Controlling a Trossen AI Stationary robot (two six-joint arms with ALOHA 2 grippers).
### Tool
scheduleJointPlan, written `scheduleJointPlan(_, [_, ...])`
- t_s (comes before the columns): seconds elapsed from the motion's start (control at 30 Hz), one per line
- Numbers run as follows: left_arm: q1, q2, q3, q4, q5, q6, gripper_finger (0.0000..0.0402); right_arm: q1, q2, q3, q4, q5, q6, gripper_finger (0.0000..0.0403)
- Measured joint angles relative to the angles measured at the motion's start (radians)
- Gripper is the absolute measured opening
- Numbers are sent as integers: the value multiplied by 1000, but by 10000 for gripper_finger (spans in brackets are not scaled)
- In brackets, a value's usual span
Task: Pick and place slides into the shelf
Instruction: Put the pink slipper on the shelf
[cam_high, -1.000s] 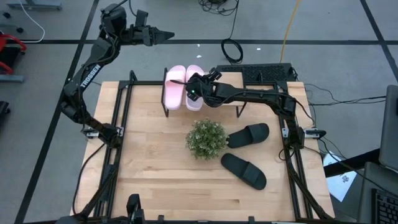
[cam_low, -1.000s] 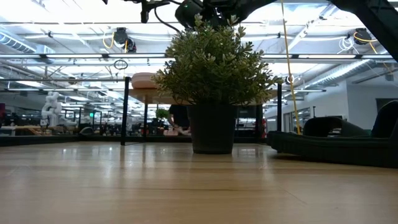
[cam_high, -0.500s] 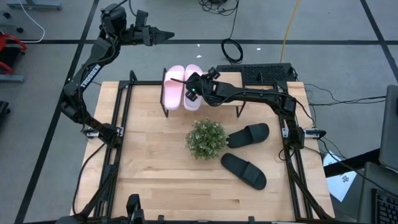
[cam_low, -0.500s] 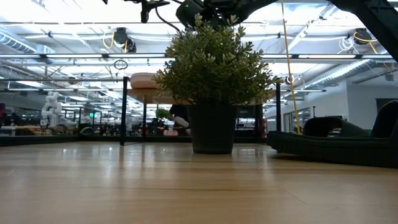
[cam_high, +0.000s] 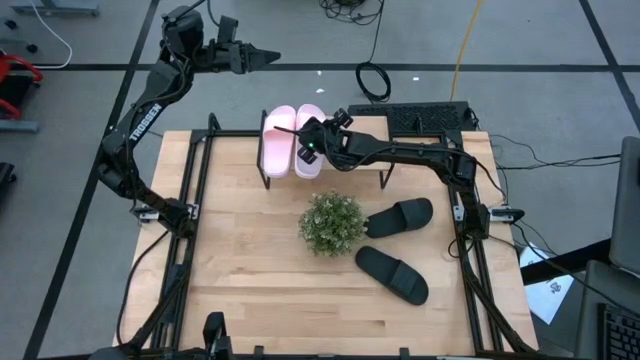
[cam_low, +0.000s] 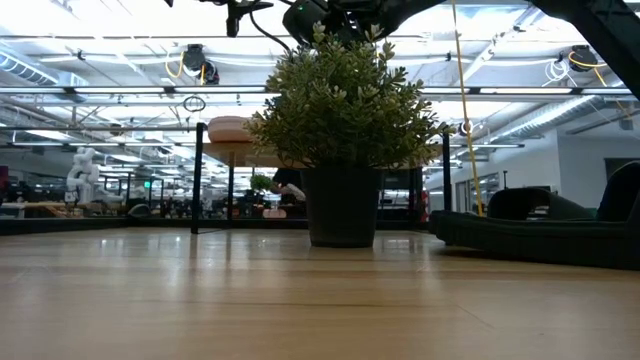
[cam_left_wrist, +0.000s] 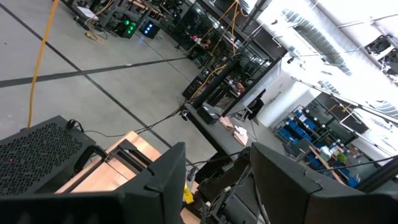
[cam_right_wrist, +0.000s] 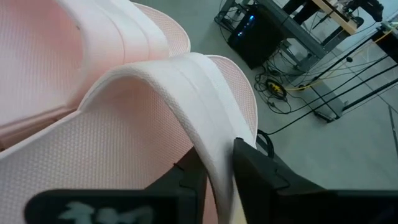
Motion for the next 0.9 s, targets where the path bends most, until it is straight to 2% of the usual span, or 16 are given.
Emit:
scheduleJointPlan(0.23, [0, 0, 0, 0, 0, 0, 175, 0, 0, 0, -1, 0, -26, 95])
scheduleJointPlan(0.53, [0, 0, 0, 0, 0, 0, 175, 0, 0, 0, -2, 55, -139, 84])
scheduleJointPlan(0.9, [0, 0, 0, 0, 1, 0, 175, 0, 0, 0, 1, 57, -213, 77])
